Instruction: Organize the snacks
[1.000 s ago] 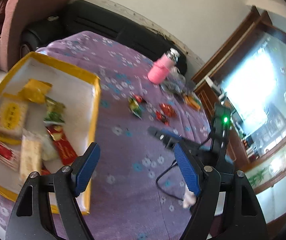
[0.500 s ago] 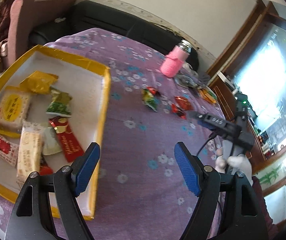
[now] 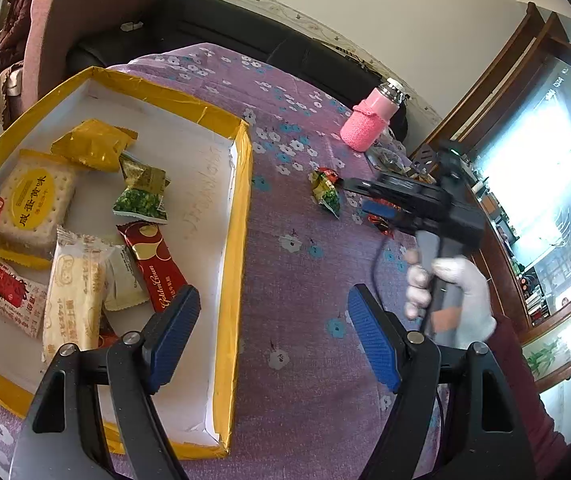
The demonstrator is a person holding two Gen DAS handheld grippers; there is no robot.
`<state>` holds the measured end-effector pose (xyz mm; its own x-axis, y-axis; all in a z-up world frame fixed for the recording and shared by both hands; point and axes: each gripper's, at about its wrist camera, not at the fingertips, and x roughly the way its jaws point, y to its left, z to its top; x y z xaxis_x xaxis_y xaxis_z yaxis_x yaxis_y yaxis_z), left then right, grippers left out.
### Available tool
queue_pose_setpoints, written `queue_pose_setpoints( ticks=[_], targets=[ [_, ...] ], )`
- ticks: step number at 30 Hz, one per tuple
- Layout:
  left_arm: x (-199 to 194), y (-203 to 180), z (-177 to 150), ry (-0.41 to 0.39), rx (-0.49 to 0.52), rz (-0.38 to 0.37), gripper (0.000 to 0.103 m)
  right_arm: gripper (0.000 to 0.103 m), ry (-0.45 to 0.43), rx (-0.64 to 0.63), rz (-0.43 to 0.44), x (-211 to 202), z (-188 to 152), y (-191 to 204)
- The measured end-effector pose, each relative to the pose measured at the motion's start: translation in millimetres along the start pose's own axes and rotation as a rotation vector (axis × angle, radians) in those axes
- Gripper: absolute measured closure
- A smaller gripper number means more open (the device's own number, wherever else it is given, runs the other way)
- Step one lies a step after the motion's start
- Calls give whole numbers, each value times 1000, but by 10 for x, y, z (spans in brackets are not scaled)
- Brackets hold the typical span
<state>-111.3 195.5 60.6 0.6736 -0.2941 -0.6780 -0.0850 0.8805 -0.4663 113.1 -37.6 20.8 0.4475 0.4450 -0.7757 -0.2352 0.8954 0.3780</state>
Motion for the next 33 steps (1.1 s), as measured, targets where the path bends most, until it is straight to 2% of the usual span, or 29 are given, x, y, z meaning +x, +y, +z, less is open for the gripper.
queue_pose_setpoints(
  ticks=[4, 5, 6, 10, 17, 18, 19, 21, 22, 25, 28, 33],
  targets=[
    [17, -3, -23, 9, 2, -1, 26, 49, 51, -7, 17, 297, 27, 216],
    [22, -3, -20, 10, 2, 1, 26, 60, 56, -20, -3, 337, 24, 258],
    [20, 2, -20, 11, 1, 3, 26, 65, 46, -47, -36, 339, 13, 318],
    [27, 23, -9, 7, -8, 1, 26, 65, 86, -65, -20, 272, -154, 354],
    [45, -70, -64, 26, 21, -17, 26, 61, 194, -62, 176, -109, -621, 254],
    [42, -79, -68, 25, 26, -17, 26, 58, 174, -69, 195, -220, -624, 211],
    [32, -99, -77, 25, 33, -17, 26, 55, 118, -71, 184, -379, -595, 130],
    [33, -125, -89, 26, 40, -18, 26, 44, -6, -49, 114, -654, -492, -75],
    [42, -141, -97, 29, 44, -19, 26, 44, -58, -15, 77, -765, -427, -215],
    [100, -199, -122, 46, 56, -25, 26, 43, -145, 83, -2, -921, -277, -639],
    [165, -273, -149, 65, 76, -21, 26, 43, -169, 135, -40, -855, -203, -870],
    [252, -375, -176, 92, 104, -13, 26, 43, -112, 138, -35, -484, -181, -881]
  ],
)
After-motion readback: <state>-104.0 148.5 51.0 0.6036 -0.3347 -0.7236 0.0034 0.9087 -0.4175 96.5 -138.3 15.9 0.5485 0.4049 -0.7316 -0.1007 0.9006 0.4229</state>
